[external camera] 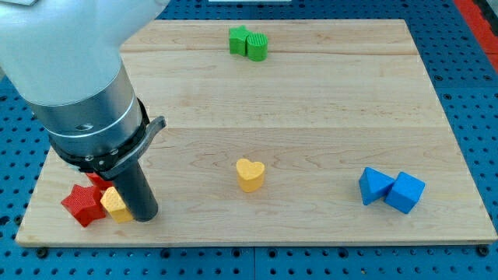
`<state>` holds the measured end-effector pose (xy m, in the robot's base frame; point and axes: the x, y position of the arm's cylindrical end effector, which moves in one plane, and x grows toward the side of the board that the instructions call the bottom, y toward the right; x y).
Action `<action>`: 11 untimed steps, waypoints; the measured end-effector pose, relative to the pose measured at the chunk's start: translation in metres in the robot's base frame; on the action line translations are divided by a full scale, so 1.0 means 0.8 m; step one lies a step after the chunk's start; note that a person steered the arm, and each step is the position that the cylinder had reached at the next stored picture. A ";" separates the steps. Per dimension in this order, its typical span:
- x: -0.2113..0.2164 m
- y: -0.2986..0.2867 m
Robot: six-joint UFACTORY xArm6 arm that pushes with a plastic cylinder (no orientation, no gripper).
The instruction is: Place the arm right to the yellow heart
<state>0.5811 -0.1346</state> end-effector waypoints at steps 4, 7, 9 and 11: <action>0.032 0.083; -0.009 0.233; -0.069 0.245; -0.085 0.228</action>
